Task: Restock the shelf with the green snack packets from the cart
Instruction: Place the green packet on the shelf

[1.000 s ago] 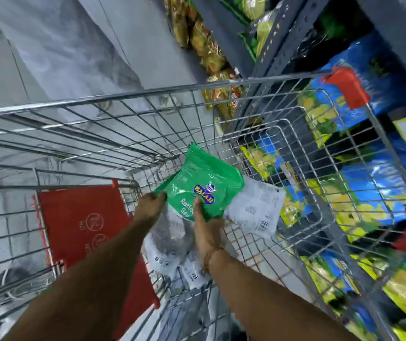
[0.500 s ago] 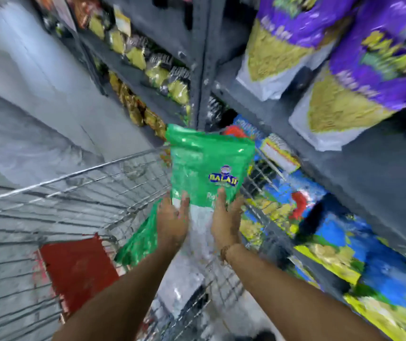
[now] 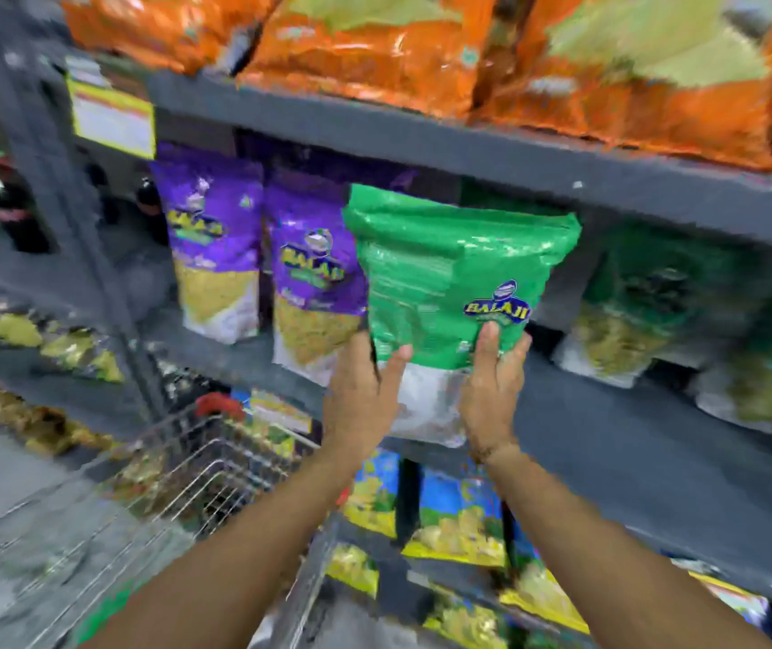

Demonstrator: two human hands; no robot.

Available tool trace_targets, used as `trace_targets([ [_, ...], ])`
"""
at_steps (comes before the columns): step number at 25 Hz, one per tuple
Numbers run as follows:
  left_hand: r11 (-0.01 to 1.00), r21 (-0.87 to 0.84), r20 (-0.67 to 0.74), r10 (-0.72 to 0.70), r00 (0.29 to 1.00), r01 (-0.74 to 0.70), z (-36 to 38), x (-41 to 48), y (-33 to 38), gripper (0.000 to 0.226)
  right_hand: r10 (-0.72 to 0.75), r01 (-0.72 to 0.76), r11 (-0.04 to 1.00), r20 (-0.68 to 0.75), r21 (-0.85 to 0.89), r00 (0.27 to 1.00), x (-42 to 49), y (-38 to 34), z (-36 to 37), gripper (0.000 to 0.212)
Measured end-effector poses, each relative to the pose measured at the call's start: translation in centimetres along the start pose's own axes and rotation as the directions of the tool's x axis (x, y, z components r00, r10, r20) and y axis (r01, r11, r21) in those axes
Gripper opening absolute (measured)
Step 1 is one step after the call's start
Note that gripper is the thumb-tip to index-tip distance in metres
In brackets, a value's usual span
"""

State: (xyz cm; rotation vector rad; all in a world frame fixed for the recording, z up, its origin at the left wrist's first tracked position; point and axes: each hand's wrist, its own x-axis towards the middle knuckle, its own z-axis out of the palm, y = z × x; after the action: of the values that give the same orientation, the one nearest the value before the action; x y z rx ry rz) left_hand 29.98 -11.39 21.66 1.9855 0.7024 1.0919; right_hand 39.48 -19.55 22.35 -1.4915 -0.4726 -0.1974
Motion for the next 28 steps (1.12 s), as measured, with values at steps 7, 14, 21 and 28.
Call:
trace_targets([
  [7, 0.939, 0.126, 0.189, -0.338, 0.922, 0.319, 8.0, 2.5, -0.9, 0.037, 0.207, -0.195, 0.973, 0.092, -0.127, 0.974, 2.2, 4.0, -3.7, 0.017],
  [14, 0.502, -0.512, 0.478, -0.507, 0.717, 0.697, 8.8, 4.8, -1.0, 0.064, 0.111, -0.114, 0.992, -0.065, -0.045, 0.992, -3.0, 4.0, -1.9, 0.022],
  [21, 0.700, -0.415, 0.206, -0.550, 0.809, 0.581, 9.6, -1.9, -1.6, 0.058, 0.442, -0.447, 0.894, 0.109, 0.020, 0.890, 4.0, 7.0, -3.0, 0.053],
  [28, 0.680, -0.314, 0.462, -0.500, 0.732, 0.663, 11.0, 5.2, -2.2, 0.049, 0.358, -0.358, 0.919, -0.029, -0.166, 0.933, -0.5, 6.9, -1.2, 0.058],
])
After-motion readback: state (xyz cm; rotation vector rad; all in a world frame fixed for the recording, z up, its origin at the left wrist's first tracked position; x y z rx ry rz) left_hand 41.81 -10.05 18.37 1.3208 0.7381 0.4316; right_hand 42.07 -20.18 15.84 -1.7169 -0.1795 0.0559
